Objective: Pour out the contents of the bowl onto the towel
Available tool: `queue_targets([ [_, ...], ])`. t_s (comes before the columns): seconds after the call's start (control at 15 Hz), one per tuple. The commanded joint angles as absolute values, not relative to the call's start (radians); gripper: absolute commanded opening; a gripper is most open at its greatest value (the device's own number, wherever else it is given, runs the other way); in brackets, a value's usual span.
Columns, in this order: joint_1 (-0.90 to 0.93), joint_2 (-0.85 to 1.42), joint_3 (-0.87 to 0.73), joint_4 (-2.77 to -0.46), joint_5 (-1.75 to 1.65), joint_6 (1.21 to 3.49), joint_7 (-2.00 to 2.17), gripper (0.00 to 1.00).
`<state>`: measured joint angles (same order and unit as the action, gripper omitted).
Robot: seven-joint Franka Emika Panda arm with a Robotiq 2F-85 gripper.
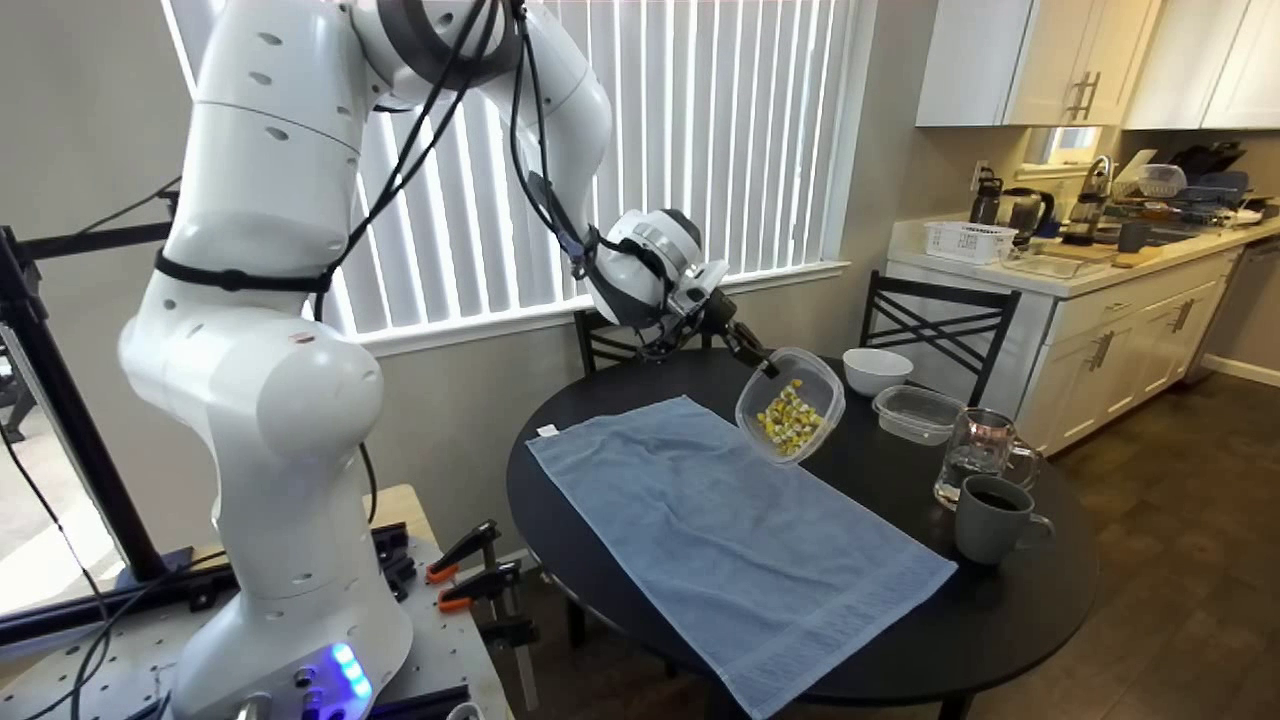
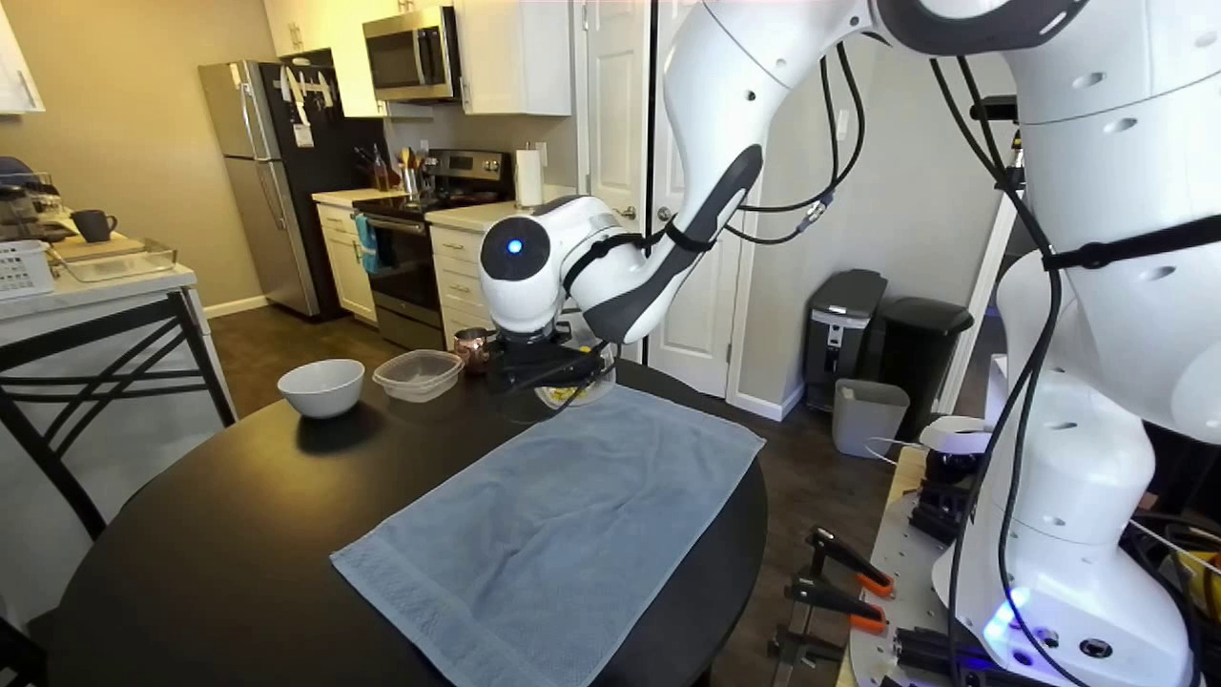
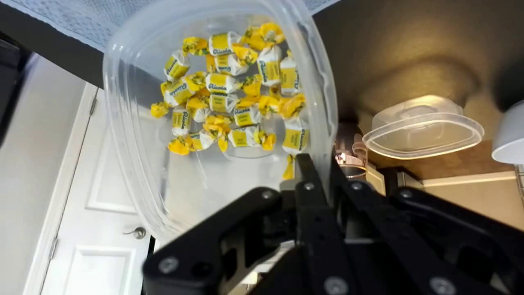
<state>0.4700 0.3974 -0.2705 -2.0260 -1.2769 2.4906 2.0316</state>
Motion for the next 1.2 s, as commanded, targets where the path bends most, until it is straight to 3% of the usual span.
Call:
queue_targets([
  [0.0,0.366,0.424,-0.126,-1.986,-1.385,2.377,2.160,0.02],
  [0.4,0.222,0.359,-0.012,-2.025,-1.217,2.367,2.297,0.02],
  [0.87,0.224,0.333,0.001,-1.999,-1.396,2.333,2.520,0.02],
  [1.13,0.265,0.350,0.054,-2.026,-1.558,2.203,2.549,0.02],
])
